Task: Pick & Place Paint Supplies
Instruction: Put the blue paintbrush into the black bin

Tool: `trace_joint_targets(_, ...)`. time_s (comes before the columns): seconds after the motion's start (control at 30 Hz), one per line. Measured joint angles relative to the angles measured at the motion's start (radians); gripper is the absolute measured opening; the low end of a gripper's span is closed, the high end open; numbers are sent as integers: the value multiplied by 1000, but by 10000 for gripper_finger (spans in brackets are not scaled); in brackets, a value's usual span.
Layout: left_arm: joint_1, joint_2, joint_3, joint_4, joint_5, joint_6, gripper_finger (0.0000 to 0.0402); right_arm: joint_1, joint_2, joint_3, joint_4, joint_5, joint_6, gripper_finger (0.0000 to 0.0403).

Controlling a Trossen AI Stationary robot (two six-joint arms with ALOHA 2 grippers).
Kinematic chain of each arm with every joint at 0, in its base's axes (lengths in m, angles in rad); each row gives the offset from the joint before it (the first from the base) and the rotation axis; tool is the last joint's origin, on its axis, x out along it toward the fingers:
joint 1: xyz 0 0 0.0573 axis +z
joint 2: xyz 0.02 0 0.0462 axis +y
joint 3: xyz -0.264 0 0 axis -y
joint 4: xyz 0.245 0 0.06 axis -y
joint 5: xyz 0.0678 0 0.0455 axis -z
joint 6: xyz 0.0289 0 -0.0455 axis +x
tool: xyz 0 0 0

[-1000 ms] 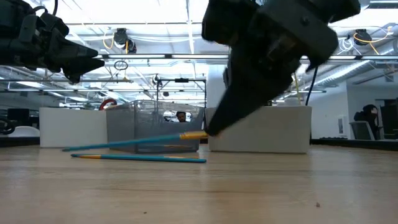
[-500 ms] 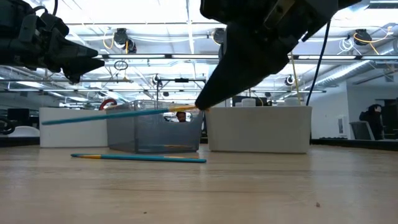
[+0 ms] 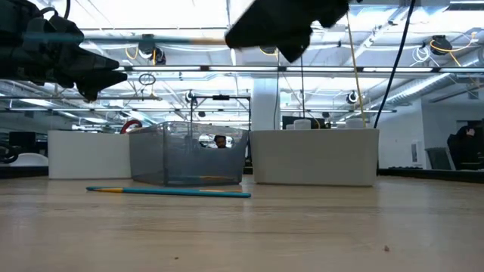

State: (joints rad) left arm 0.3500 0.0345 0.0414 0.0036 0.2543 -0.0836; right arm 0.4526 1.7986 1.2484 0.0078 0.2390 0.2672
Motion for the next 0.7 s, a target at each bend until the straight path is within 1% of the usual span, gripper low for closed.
trace_joint_targets(0.07, 0, 0, 0, 0, 0, 0, 214, 3, -6, -2, 28, -1, -6, 0)
trace_joint_targets(0.23, 0, 0, 0, 0, -1, 0, 214, 8, -7, -37, 181, -9, -44, 0)
trace_joint_targets(0.3, 0, 0, 0, 0, -1, 0, 214, 8, -7, -69, 251, -30, -45, 0)
trace_joint_targets(0.43, 0, 0, 0, 0, -1, 0, 214, 2, -6, -146, 426, -43, -45, 0)
trace_joint_targets(0.7, 0, 0, 0, 0, -1, 0, 214, -36, -6, -335, 854, -141, -16, 0)
